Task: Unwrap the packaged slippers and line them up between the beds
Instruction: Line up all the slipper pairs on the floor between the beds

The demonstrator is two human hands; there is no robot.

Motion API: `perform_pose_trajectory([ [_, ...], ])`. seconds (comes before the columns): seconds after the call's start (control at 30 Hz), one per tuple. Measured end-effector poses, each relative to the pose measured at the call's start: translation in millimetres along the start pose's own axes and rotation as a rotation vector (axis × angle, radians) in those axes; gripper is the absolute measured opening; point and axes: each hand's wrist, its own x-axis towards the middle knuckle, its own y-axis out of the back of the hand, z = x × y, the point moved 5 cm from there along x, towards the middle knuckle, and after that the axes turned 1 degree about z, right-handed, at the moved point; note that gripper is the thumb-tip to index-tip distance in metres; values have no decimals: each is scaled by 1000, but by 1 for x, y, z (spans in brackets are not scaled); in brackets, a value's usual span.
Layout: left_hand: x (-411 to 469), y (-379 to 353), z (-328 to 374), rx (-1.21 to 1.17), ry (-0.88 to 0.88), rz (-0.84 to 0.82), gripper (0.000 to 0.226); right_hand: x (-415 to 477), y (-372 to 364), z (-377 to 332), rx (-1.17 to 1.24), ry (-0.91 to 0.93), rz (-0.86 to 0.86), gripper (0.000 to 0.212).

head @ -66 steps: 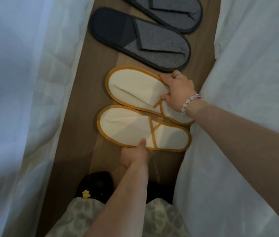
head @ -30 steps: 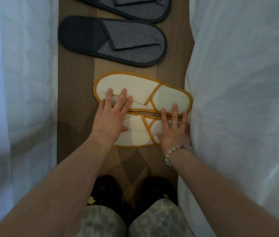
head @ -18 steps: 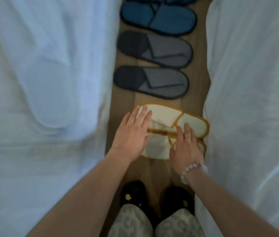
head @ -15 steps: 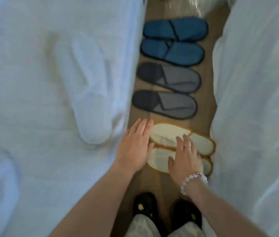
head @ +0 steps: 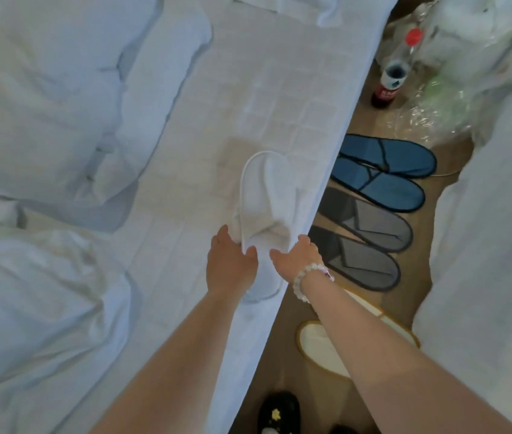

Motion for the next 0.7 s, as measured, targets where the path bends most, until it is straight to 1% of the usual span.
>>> perform_pose_trajectory([
  [0.13, 10, -8, -28, -84, 64, -6, 74, 14, -31, -3, 196, -95, -44, 88],
  [0.17, 11, -9, -35, -92, 66, -5, 76, 17, -37, 0, 252, -128, -51, 87],
  [0.23, 10, -9, -49, -123, 74, -6, 76, 22, -47, 6, 385, -169, -61, 77],
  [0.33, 9, -9, -65, -191, 120, -16, 77, 27, -54, 12, 497, -137, -31, 68],
  [0.43, 4, -9, -69, -277, 192, -53, 79, 22, -53, 13, 583, -108, -18, 67],
  [0.5, -3, -5, -63, -320, 203, -61, 74, 11, -47, 12, 623, -93, -36, 66],
  [0.57, -13, 3, -52, -358, 211, -54, 64, -3, -36, 19, 646, -79, -56, 64],
  [0.63, -23, 9, -43, -405, 252, -69, 56, -22, -21, 38, 661, -87, -76, 64],
  [0.7, -31, 12, -34, -481, 307, -119, 55, -46, -6, 62, 661, -133, -104, 63],
])
